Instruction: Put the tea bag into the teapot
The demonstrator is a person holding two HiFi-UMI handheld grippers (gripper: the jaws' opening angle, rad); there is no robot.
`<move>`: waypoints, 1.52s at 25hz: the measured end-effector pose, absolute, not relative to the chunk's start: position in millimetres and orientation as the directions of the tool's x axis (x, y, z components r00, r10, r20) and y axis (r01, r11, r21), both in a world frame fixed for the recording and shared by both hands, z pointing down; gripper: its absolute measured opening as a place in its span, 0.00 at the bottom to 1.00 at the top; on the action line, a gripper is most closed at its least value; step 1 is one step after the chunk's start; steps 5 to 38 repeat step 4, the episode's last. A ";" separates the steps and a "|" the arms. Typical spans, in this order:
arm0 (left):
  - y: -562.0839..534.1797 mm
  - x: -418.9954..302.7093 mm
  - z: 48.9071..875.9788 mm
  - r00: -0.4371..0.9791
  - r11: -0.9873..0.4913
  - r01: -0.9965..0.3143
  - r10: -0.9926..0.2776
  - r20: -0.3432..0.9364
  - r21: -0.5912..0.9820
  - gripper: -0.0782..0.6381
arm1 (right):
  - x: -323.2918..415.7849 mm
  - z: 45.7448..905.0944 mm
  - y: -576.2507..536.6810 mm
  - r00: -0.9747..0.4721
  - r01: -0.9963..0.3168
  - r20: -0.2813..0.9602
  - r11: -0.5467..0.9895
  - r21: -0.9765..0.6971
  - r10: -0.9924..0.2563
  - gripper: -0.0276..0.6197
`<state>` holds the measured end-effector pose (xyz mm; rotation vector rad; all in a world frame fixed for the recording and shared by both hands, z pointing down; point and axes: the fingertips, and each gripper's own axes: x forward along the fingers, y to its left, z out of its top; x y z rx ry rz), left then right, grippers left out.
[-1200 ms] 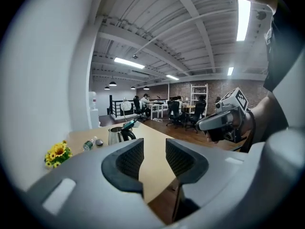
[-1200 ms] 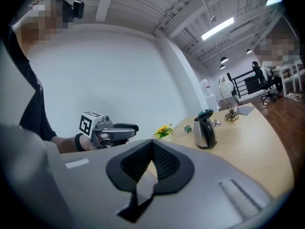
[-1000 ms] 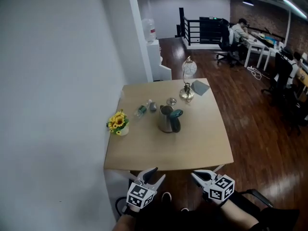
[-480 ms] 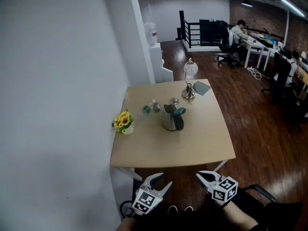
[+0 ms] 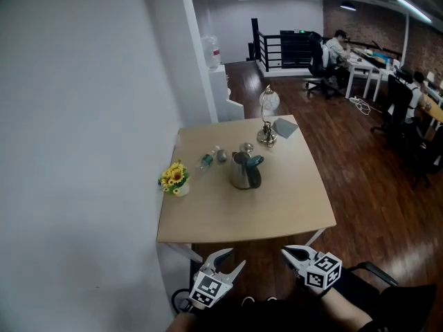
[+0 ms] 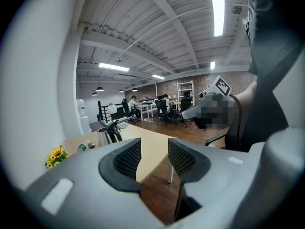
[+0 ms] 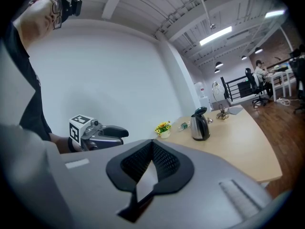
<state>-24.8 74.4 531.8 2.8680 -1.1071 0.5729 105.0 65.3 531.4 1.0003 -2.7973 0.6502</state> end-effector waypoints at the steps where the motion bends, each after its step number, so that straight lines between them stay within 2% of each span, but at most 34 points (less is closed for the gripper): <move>1: 73.2 -24.9 532.0 0.683 -0.750 -0.650 -0.646 0.341 -0.118 0.35 | 104.1 531.6 64.8 -0.780 -0.624 0.234 0.695 -0.357 -0.581 0.05; 38: 69.4 -25.6 533.3 0.685 -0.754 -0.644 -0.643 0.343 -0.126 0.35 | 101.0 532.0 62.2 -0.783 -0.621 0.236 0.702 -0.349 -0.575 0.05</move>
